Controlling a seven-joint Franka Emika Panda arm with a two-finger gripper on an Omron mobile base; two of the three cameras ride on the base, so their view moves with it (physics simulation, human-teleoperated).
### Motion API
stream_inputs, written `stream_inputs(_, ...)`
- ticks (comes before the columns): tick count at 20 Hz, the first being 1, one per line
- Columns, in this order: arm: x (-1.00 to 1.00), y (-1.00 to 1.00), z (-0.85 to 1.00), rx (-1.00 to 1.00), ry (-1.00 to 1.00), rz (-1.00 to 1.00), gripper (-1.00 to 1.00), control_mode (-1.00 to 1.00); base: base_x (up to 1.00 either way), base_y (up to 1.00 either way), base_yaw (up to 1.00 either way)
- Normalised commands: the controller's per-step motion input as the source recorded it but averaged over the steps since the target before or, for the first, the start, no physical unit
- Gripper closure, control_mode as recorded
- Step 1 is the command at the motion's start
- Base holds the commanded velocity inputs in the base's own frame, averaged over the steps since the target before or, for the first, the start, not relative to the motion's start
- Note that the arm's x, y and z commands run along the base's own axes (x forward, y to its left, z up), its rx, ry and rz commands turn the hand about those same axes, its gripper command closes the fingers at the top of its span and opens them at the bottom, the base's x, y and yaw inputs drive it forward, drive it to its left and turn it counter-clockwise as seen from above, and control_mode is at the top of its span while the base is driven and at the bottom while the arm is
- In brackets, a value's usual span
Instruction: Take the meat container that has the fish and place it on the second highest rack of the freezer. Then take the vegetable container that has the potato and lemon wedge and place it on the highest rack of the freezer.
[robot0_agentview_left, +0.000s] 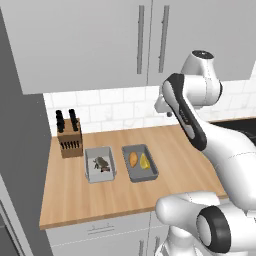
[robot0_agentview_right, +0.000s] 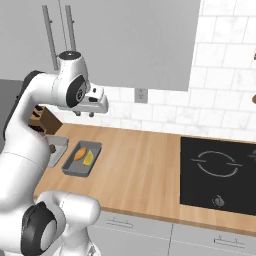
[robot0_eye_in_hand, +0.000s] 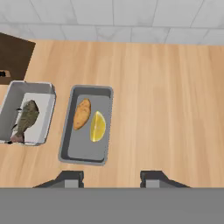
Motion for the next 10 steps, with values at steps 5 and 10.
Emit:
stream_inputs(5, -0.28, 0.00, -0.15, 0.02, 0.01, 0.00, -1.00, -1.00, 0.00, 0.00, 0.00)
stream_inputs(10, -0.57, 0.00, -0.39, 0.04, 0.05, 0.00, -1.00, -1.00, 0.00, 0.00, 0.00)
